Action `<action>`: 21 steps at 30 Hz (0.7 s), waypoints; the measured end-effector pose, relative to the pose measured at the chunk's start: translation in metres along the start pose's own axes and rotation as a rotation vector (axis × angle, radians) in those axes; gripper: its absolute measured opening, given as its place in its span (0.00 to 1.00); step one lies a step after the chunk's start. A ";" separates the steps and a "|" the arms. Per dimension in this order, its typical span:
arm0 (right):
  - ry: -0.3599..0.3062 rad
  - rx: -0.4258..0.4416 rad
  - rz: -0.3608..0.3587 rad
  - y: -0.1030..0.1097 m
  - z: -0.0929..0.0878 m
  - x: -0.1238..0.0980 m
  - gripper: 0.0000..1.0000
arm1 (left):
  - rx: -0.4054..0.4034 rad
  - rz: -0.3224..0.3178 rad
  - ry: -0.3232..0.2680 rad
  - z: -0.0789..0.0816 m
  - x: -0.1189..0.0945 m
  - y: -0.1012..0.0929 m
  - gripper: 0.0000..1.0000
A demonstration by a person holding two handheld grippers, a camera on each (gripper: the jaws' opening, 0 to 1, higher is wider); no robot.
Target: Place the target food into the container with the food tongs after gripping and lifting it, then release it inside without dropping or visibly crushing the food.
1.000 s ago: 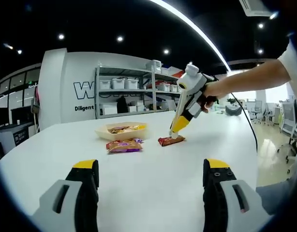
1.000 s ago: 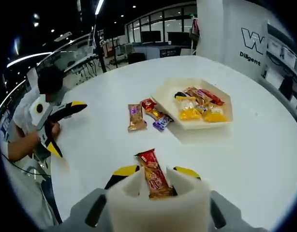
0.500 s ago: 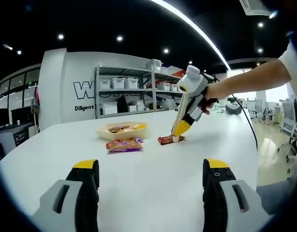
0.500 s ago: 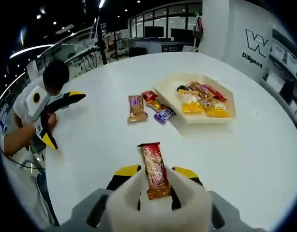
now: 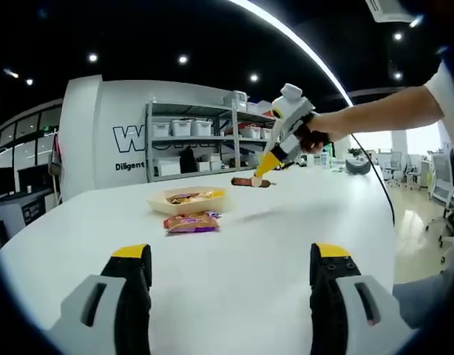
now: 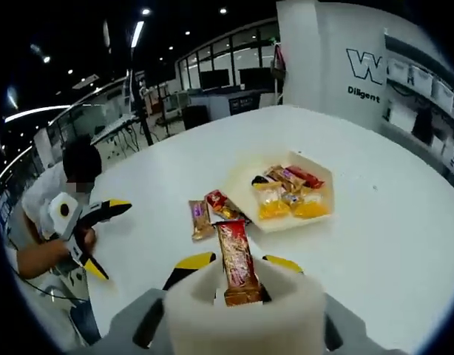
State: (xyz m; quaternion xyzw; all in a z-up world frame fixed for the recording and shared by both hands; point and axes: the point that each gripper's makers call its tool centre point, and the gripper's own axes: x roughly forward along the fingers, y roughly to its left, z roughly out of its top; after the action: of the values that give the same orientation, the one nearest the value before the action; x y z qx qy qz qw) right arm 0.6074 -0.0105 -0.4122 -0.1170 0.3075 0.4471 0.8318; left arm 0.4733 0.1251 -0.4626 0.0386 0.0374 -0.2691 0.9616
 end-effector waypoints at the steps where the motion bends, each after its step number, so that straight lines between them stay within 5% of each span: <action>1: -0.002 -0.001 -0.001 0.001 0.001 -0.001 0.17 | 0.000 0.000 -0.001 0.000 0.000 0.000 0.87; 12: -0.048 -0.020 -0.076 -0.019 0.044 0.017 0.17 | -0.013 0.006 -0.014 0.002 -0.001 0.002 0.94; 21: -0.013 -0.062 -0.107 -0.031 0.041 0.054 0.17 | -0.005 0.005 -0.028 0.004 -0.001 0.002 0.92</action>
State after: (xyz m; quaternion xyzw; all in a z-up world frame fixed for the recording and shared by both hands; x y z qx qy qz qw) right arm 0.6718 0.0268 -0.4157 -0.1561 0.2816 0.4119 0.8525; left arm 0.4737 0.1273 -0.4588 0.0325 0.0246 -0.2673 0.9628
